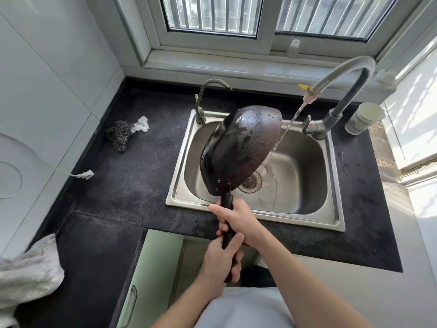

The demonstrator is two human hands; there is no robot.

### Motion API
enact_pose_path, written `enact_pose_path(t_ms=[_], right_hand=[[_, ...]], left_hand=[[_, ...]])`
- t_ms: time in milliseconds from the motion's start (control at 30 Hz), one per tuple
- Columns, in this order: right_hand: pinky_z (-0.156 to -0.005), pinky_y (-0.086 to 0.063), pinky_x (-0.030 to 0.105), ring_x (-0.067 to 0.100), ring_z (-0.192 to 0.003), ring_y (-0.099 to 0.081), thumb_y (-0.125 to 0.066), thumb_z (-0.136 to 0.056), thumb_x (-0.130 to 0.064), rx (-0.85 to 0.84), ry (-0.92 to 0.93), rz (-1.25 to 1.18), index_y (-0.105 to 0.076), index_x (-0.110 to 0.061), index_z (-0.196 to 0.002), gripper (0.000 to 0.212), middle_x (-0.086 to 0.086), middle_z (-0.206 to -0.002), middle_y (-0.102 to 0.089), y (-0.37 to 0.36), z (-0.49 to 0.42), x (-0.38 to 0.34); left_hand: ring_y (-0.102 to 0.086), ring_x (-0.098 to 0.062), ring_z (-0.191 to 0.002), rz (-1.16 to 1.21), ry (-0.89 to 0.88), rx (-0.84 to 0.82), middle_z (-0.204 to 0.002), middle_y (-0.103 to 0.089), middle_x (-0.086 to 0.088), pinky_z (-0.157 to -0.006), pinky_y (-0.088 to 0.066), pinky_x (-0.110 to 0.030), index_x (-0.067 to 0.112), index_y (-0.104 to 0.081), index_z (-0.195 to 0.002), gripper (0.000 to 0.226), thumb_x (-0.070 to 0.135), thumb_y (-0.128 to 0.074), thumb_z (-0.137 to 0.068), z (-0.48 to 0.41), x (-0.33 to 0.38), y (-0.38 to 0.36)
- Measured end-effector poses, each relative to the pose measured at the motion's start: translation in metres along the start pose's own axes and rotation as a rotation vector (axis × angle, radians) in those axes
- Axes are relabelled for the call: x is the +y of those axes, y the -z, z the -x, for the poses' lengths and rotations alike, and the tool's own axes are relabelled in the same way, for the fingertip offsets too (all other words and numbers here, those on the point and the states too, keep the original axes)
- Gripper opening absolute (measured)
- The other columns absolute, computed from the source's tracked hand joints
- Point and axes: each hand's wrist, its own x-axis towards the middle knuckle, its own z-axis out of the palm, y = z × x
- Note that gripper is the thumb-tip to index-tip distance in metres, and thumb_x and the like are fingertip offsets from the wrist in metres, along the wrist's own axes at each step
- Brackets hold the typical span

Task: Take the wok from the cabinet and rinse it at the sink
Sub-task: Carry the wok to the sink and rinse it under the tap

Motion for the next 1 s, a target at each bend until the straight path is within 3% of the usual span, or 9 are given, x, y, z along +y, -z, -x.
enact_pose_path(t_ms=[167, 300, 467, 600, 733, 833, 1000], right_hand=[[-0.054, -0.053, 0.03, 0.01, -0.047, -0.043, -0.064, -0.099, -0.018, -0.049, -0.002, -0.048, -0.05, -0.011, -0.089, 0.018, -0.003, -0.059, -0.044, 0.008, 0.001, -0.001], [-0.059, -0.057, 0.033, 0.012, -0.05, -0.048, -0.064, -0.099, -0.022, -0.068, -0.001, -0.062, -0.051, -0.009, -0.089, 0.021, 0.0, -0.063, -0.048, 0.013, 0.002, -0.004], [-0.074, -0.059, 0.053, 0.019, -0.05, -0.061, -0.069, -0.096, -0.029, 0.097, -0.031, -0.013, -0.059, -0.004, -0.087, 0.028, 0.006, -0.066, -0.065, 0.009, -0.002, -0.01], [-0.064, -0.061, 0.037, 0.017, -0.052, -0.066, -0.068, -0.096, -0.031, 0.149, -0.034, 0.053, -0.061, -0.003, -0.091, 0.03, 0.007, -0.072, -0.067, 0.01, 0.003, -0.013], [-0.067, -0.062, 0.044, 0.018, -0.051, -0.065, -0.069, -0.095, -0.031, 0.174, -0.007, 0.023, -0.059, -0.002, -0.093, 0.031, 0.008, -0.07, -0.063, 0.017, 0.004, -0.007], [-0.069, -0.062, 0.049, 0.019, -0.049, -0.061, -0.069, -0.095, -0.032, 0.159, 0.041, 0.029, -0.057, -0.003, -0.081, 0.034, 0.008, -0.063, -0.059, 0.022, 0.006, -0.002], [-0.063, -0.061, 0.041, 0.017, -0.046, -0.053, -0.069, -0.096, -0.028, 0.152, 0.088, 0.006, -0.054, -0.004, -0.076, 0.034, 0.013, -0.062, -0.053, 0.03, 0.009, -0.006]], left_hand=[[-0.027, -0.002, -0.029, 0.392, 0.142, -0.18, -0.056, -0.043, 0.002, -0.026, -0.021, -0.011, 0.015, -0.048, -0.088, 0.026, 0.041, -0.052, -0.088, 0.001, 0.01, -0.007], [-0.025, -0.004, -0.026, 0.25, 0.066, -0.081, -0.052, -0.038, 0.001, -0.029, -0.019, -0.01, 0.011, -0.044, -0.082, 0.031, 0.038, -0.046, -0.097, -0.003, 0.008, -0.012], [-0.027, -0.011, -0.03, 0.059, -0.041, -0.003, -0.053, -0.041, -0.004, -0.034, -0.023, -0.015, 0.007, -0.047, -0.082, 0.035, 0.037, -0.046, -0.099, -0.011, 0.003, -0.015], [-0.029, -0.013, -0.031, -0.012, -0.051, 0.033, -0.053, -0.043, -0.006, -0.033, -0.025, -0.018, 0.006, -0.049, -0.08, 0.036, 0.036, -0.045, -0.1, -0.012, 0.001, -0.018], [-0.031, -0.013, -0.031, -0.058, -0.065, 0.039, -0.052, -0.044, -0.006, -0.033, -0.027, -0.02, 0.007, -0.049, -0.078, 0.037, 0.036, -0.045, -0.1, -0.011, -0.001, -0.023], [-0.032, -0.014, -0.03, -0.107, -0.084, 0.034, -0.051, -0.044, -0.007, -0.032, -0.029, -0.02, 0.005, -0.049, -0.078, 0.038, 0.035, -0.045, -0.1, -0.011, -0.003, -0.024], [-0.032, -0.016, -0.03, -0.149, -0.112, 0.033, -0.052, -0.044, -0.008, -0.034, -0.029, -0.02, 0.004, -0.047, -0.082, 0.034, 0.033, -0.045, -0.1, -0.017, -0.006, -0.029]])
